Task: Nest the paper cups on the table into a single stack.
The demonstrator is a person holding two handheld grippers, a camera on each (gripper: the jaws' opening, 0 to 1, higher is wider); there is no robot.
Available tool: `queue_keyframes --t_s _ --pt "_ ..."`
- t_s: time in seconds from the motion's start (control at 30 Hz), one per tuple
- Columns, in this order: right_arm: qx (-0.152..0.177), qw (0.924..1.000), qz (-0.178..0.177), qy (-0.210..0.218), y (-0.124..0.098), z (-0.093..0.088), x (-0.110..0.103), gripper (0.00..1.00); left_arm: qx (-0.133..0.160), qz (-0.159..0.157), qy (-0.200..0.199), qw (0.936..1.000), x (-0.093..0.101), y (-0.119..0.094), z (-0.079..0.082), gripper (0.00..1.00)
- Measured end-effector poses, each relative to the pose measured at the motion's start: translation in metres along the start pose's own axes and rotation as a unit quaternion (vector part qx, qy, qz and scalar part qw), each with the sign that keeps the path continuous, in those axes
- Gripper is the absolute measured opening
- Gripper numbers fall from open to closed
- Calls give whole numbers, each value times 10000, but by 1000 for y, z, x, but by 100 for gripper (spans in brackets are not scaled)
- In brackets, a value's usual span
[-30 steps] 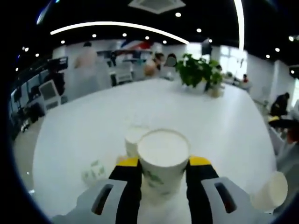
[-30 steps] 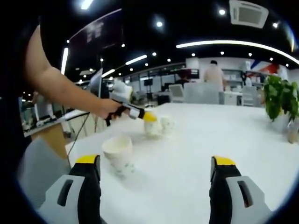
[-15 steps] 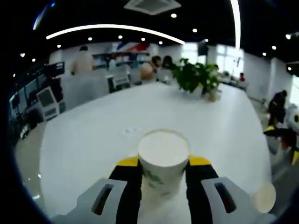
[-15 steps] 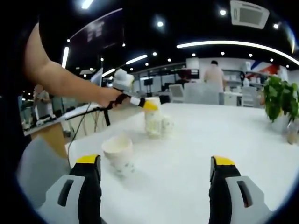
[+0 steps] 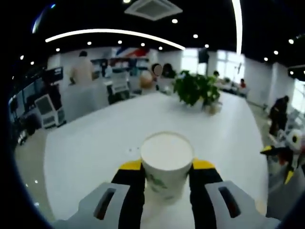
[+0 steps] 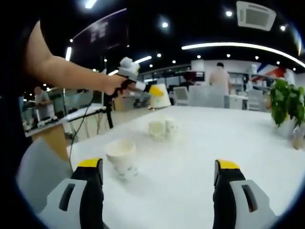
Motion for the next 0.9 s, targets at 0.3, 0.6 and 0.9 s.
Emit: queue_keyframes --t_s 0.3,0.6,0.9 --pt "20 10000 5 -15 0 1 0 95 -44 -114 177 9998 2 -6 12 35" --pt "22 10000 10 -55 -1 1 -1 94 7 -228 284 9993 12 -15 23 35" --pt "0 10000 40 -88 -1 1 -4 94 91 -342 410 9985 27 -26 33 35"
Point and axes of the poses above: the point that each gripper's makers call its tool centre point, and the gripper's own axes: y roughly forward along the fingers, x roughly to its right, z roughly out of its top, the point moved 3 cm from there along -y, roughly backward along the fingers, and after that the axes turned 13 degrees about y, right-handed, at the moved point
